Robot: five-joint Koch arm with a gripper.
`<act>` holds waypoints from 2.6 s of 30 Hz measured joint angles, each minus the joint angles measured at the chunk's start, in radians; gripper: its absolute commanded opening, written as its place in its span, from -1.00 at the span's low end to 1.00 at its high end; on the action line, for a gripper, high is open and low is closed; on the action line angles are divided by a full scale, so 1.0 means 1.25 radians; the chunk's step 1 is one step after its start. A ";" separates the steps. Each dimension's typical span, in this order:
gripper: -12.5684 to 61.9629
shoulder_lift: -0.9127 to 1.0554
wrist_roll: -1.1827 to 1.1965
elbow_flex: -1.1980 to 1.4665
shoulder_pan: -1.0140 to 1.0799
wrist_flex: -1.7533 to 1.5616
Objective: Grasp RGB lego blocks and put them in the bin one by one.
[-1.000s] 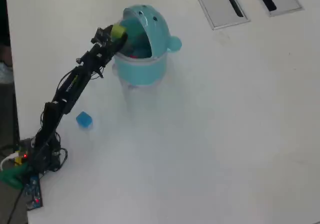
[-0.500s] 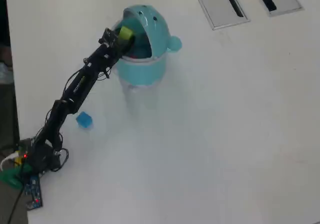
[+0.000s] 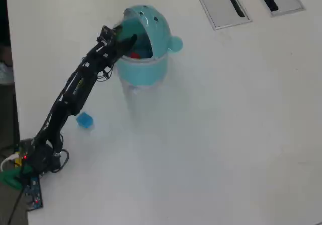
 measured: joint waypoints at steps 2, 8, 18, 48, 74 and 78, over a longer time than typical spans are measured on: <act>0.11 -0.001 0.000 -0.061 0.004 0.054; 0.13 0.000 0.000 -0.242 0.013 0.244; 0.15 0.025 -0.001 -0.272 0.026 0.453; 0.17 0.379 -0.015 -0.007 0.006 0.652; 0.23 0.874 -0.058 0.800 0.016 0.590; 0.23 0.924 -0.059 0.917 0.018 0.577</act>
